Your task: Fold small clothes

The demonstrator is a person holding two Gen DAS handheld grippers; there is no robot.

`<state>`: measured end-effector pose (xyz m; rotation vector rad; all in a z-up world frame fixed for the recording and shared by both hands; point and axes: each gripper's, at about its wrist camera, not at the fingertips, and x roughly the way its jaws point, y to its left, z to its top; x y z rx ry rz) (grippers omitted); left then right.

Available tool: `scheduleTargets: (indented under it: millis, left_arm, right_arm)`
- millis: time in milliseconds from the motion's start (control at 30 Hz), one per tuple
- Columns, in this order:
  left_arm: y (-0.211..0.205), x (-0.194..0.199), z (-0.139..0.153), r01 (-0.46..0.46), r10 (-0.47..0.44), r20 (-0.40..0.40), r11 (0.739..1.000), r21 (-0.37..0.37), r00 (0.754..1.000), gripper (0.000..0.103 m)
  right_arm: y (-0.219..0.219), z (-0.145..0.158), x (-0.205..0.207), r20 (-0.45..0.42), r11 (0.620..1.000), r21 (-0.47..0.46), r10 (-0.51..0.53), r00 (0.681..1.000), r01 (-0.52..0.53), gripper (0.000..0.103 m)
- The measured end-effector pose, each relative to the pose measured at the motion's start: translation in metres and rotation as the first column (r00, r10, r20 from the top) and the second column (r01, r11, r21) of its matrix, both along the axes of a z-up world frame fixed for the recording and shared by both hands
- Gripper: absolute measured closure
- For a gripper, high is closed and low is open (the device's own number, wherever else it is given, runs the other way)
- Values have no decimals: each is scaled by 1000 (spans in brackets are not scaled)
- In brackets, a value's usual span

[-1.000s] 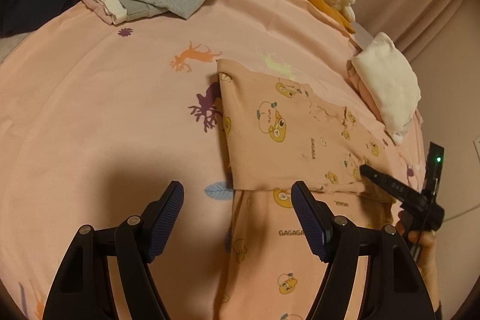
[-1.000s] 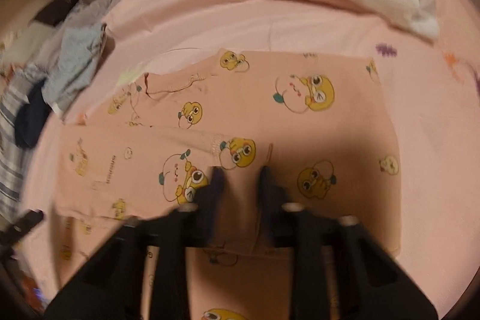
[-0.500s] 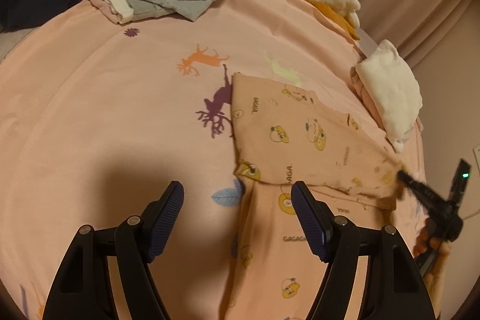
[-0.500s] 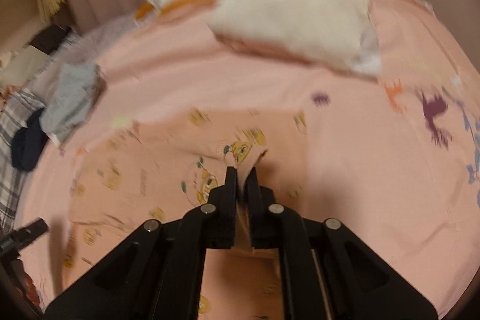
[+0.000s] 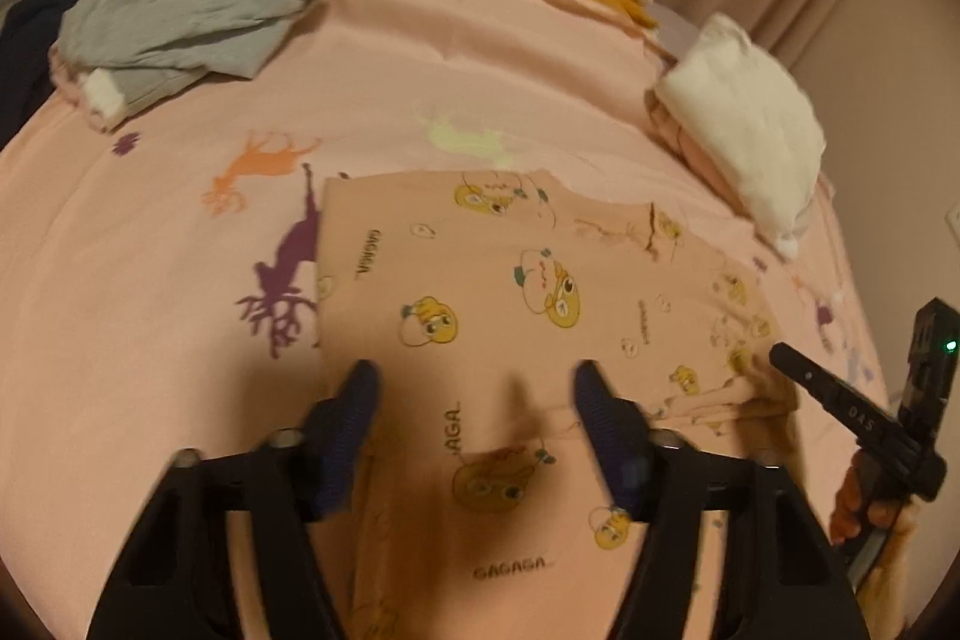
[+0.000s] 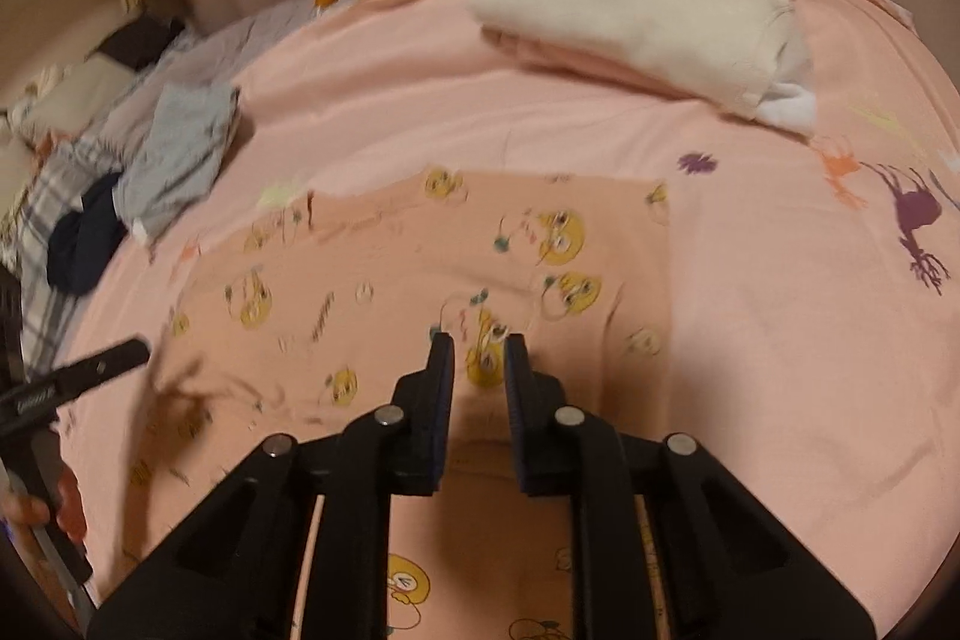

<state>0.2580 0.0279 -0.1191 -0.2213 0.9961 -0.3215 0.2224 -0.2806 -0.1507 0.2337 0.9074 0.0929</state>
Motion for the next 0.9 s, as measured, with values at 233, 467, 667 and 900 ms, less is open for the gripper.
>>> scheduleTargets:
  millis: [233, 467, 667, 900]
  left_arm:
    - [-7, -1, -29, 38, -36, -32, 997, 71, 999, 59]
    - [-3, -10, -27, 34, -32, -33, 996, 81, 999, 59]
    - [11, -42, -10, 0, 1, -24, 998, 63, 1000, 43]
    - [31, -93, -3, -11, 11, -43, 1000, 14, 999, 37]
  right_arm:
    - [2, -26, -6, -63, 995, -95, 13, 998, -19, 89]
    - [0, -23, -13, -59, 998, -65, -6, 998, 3, 83]
    - [-7, -4, -57, -30, 1000, 6, -12, 999, 12, 65]
    - [-31, 7, -123, -22, 990, 116, -83, 996, 85, 49]
